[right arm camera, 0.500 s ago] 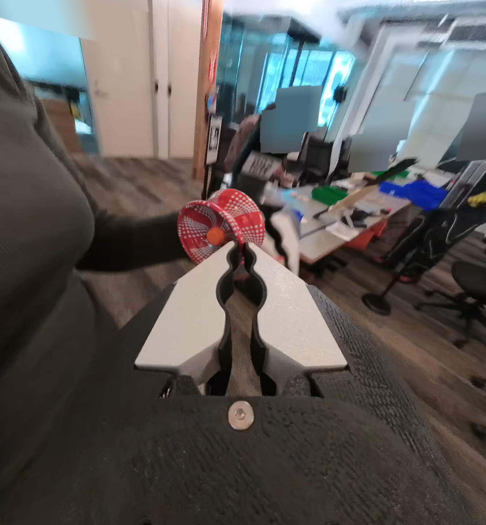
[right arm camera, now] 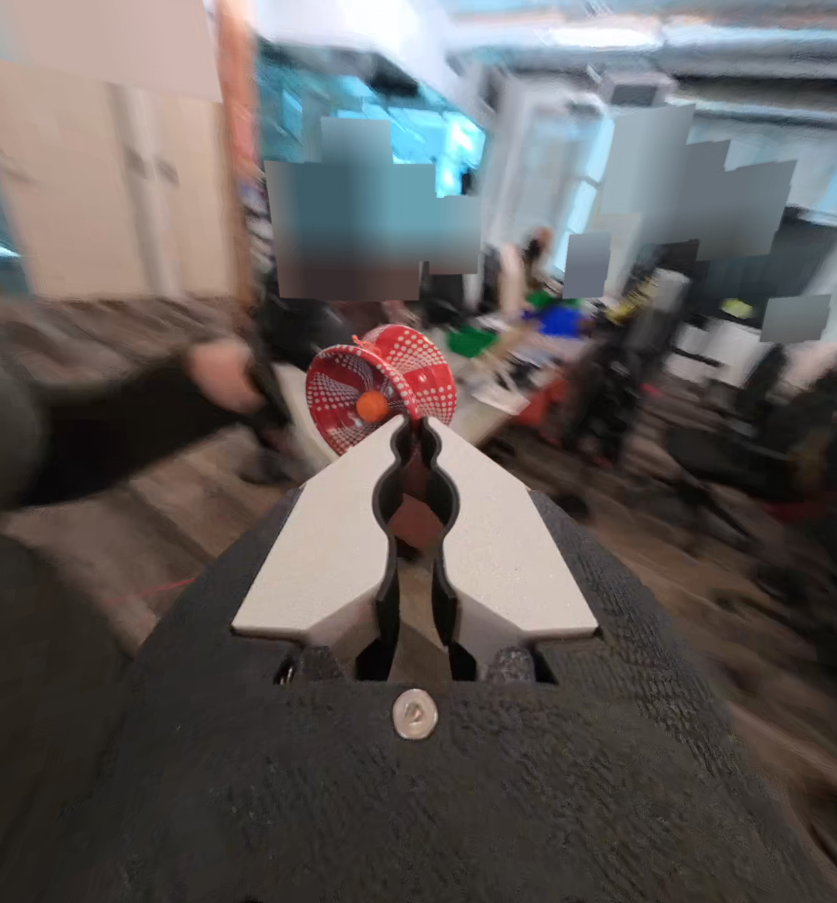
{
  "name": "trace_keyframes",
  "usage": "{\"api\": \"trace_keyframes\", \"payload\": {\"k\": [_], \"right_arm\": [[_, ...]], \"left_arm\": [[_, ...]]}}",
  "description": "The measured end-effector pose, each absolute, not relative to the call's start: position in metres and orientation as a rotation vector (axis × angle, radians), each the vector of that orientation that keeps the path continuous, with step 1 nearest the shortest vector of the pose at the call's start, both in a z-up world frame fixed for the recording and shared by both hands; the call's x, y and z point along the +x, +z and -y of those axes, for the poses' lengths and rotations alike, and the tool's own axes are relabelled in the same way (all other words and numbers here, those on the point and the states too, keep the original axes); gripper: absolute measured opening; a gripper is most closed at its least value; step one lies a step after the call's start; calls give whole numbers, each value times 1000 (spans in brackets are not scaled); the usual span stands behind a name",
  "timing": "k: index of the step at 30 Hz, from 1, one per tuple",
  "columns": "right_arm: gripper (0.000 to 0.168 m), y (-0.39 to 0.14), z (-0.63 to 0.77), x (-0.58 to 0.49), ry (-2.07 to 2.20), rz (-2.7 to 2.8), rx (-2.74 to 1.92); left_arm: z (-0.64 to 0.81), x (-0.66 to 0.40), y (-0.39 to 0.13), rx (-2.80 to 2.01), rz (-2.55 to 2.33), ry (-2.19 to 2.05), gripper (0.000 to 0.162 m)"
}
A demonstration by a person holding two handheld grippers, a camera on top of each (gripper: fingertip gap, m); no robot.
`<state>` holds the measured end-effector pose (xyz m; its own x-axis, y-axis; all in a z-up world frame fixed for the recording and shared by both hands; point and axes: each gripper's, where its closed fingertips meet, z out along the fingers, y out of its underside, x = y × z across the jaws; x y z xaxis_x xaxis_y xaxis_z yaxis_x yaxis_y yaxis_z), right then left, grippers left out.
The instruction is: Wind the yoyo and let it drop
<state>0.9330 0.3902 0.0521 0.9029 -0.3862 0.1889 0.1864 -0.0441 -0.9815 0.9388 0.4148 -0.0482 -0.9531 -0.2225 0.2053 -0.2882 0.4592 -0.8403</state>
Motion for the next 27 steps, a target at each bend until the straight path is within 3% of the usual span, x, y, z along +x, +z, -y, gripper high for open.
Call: {"api": "trace_keyframes", "payload": {"k": [4, 7, 11, 15, 21, 27], "right_arm": [[1, 34, -417, 890, -314, 120, -1680], [1, -12, -425, 898, -440, 204, -1982], [1, -19, -411, 942, -718, 56, -2092], [1, -2, -391, 973, -865, -166, -1985], [1, 39, -423, 909, -347, 7, -1663], [1, -30, -441, 894, -305, 167, -2052]], "left_arm": [[-415, 964, -46, 552, 2577, 1655, 0], [-416, 958, -9, 491, 2525, 1850, 0], [-416, 934, 0, 417, 2610, 1816, 0], [-428, 922, -27, 493, 2625, 1619, 0], [-438, 951, -86, 657, 2642, 1441, 0], [-436, 968, -17, 615, 2563, 1857, 0]]}}
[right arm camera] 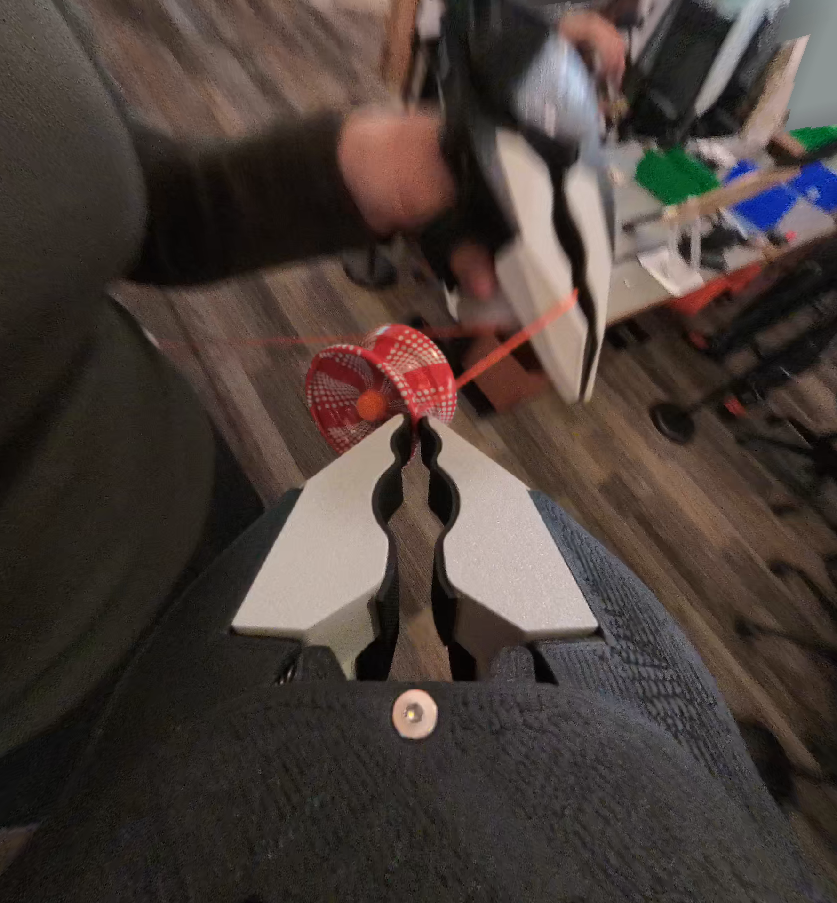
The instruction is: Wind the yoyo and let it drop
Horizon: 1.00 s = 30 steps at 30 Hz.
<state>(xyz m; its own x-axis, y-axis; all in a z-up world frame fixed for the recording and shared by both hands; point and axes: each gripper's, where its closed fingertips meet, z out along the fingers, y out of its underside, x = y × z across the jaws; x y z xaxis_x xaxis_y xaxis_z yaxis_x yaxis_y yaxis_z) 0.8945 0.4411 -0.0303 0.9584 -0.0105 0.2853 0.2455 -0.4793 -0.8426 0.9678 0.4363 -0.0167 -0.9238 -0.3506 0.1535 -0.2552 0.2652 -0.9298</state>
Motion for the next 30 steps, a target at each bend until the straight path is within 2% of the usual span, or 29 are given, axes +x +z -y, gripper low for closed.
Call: {"api": "trace_keyframes", "payload": {"k": [4, 8, 13, 18, 21, 26, 30], "right_arm": [[1, -57, -417, 954, -710, -8, -2240], [1, -32, -397, 982, -807, -252, -2048], [1, 14, -394, 963, -500, -321, -1704], [1, 54, -429, 860, 13, 162, -1478], [1, 8, -449, 842, 17, 320, -1779], [1, -85, -437, 895, -182, 235, -2270], [1, -114, -411, 955, -449, -33, -2398]], "left_arm": [[-434, 938, 6, -474, -2497, -1784, 0], [-447, 928, -25, -601, -2697, -1765, 0], [-468, 946, -93, -880, -2810, -1606, 0], [-473, 965, -115, -964, -2748, -1539, 0], [-469, 970, -87, -930, -2619, -1698, 0], [-476, 959, -4, -739, -2322, -2015, 0], [-488, 929, 28, -624, -2274, -2136, 0]]}}
